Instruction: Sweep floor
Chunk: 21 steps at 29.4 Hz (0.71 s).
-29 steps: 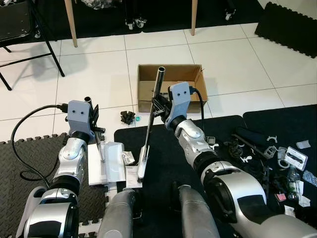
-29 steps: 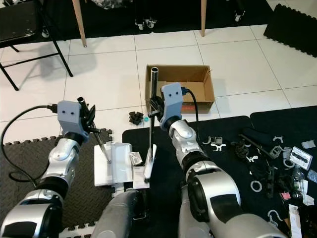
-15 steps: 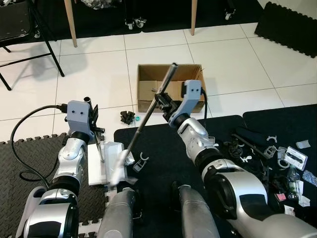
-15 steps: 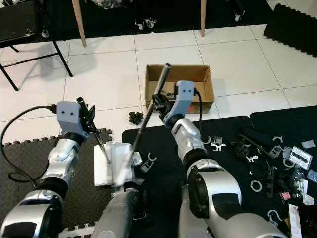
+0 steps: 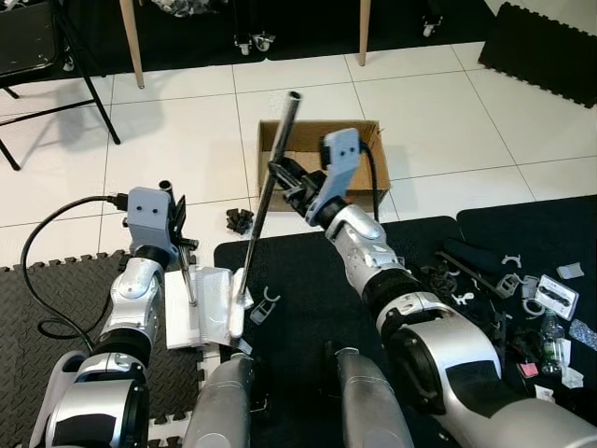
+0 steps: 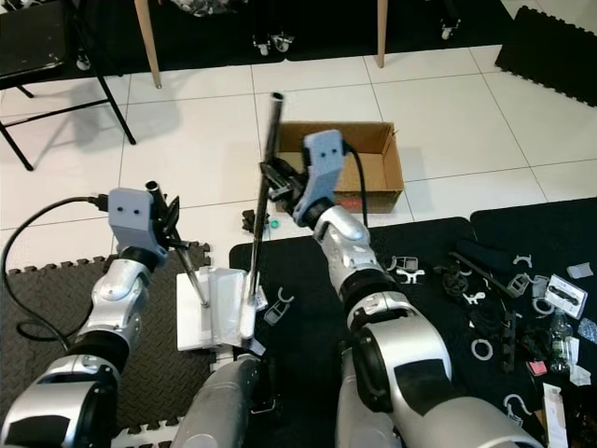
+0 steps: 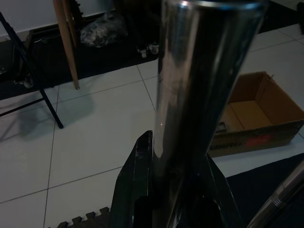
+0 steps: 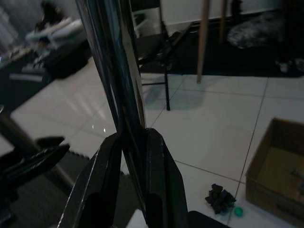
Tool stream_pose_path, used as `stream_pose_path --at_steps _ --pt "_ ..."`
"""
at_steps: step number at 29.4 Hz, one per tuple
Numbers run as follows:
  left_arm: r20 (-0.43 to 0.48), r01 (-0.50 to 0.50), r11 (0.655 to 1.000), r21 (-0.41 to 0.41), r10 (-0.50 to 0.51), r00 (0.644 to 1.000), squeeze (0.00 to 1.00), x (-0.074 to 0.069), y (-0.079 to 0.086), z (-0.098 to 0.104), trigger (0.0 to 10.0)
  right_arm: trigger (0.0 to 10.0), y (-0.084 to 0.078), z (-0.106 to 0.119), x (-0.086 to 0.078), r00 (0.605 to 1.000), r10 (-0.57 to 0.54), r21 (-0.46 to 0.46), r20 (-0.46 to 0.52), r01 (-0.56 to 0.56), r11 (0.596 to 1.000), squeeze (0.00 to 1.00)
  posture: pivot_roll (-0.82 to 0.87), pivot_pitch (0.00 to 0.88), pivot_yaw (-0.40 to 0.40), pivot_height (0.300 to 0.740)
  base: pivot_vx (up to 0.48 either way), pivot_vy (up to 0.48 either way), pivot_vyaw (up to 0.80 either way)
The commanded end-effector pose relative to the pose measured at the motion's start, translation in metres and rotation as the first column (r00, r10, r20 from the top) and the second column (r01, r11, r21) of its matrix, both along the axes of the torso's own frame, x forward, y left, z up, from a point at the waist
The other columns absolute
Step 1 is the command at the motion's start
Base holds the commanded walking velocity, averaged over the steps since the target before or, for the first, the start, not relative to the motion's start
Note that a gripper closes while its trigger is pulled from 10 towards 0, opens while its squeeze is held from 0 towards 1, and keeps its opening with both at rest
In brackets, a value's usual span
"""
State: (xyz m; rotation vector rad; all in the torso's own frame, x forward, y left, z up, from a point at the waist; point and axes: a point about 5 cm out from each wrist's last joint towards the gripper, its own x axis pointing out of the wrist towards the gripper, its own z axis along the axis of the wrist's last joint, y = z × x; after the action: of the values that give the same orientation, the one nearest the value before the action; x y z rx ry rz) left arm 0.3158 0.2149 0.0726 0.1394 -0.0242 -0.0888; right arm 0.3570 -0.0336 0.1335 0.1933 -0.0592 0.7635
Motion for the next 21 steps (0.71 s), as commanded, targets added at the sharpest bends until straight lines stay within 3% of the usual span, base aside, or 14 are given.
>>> stream_pose_path --at_steps 1,6,12,14,16,21 --pt "-0.141 -0.007 0.999 -0.041 0.001 0.990 0.00 -0.014 -0.006 -0.030 10.0 10.0 0.062 0.031 -0.013 0.988 0.129 0.085 0.082 -0.136 0.987 0.00 0.01 0.195 -0.021 0.740 0.000 0.000 0.00" --pt "-0.142 -0.003 0.999 -0.038 -0.002 0.990 0.00 -0.015 -0.006 -0.030 10.0 10.0 0.038 0.019 -0.004 0.995 0.049 -0.041 0.081 -0.045 0.998 0.00 0.01 0.206 -0.018 0.740 0.000 0.000 0.00" --pt "-0.141 0.003 0.999 -0.036 -0.008 0.990 0.00 -0.017 -0.006 -0.031 10.0 10.0 0.024 0.006 0.000 0.998 -0.026 -0.117 0.052 0.032 0.993 0.00 0.03 0.221 -0.011 0.740 0.000 0.000 0.00" --pt "-0.141 0.003 0.999 -0.036 -0.008 0.990 0.00 -0.017 -0.006 -0.031 10.0 10.0 0.024 0.006 0.000 0.998 -0.026 -0.117 0.052 0.032 0.993 0.00 0.03 0.221 -0.011 0.740 0.000 0.000 0.00" --pt "-0.143 0.006 0.999 -0.033 -0.010 0.990 0.00 -0.019 -0.005 -0.032 10.0 10.0 0.010 -0.001 0.005 0.994 -0.105 -0.156 0.028 0.108 0.982 0.00 0.04 0.227 -0.008 0.740 0.000 0.000 0.00" --pt "-0.148 0.008 1.000 -0.027 -0.012 0.989 0.00 -0.021 -0.003 -0.034 10.0 10.0 -0.006 -0.003 0.010 0.982 -0.188 -0.165 0.007 0.187 0.968 0.00 0.04 0.234 -0.002 0.740 0.000 0.000 0.00"
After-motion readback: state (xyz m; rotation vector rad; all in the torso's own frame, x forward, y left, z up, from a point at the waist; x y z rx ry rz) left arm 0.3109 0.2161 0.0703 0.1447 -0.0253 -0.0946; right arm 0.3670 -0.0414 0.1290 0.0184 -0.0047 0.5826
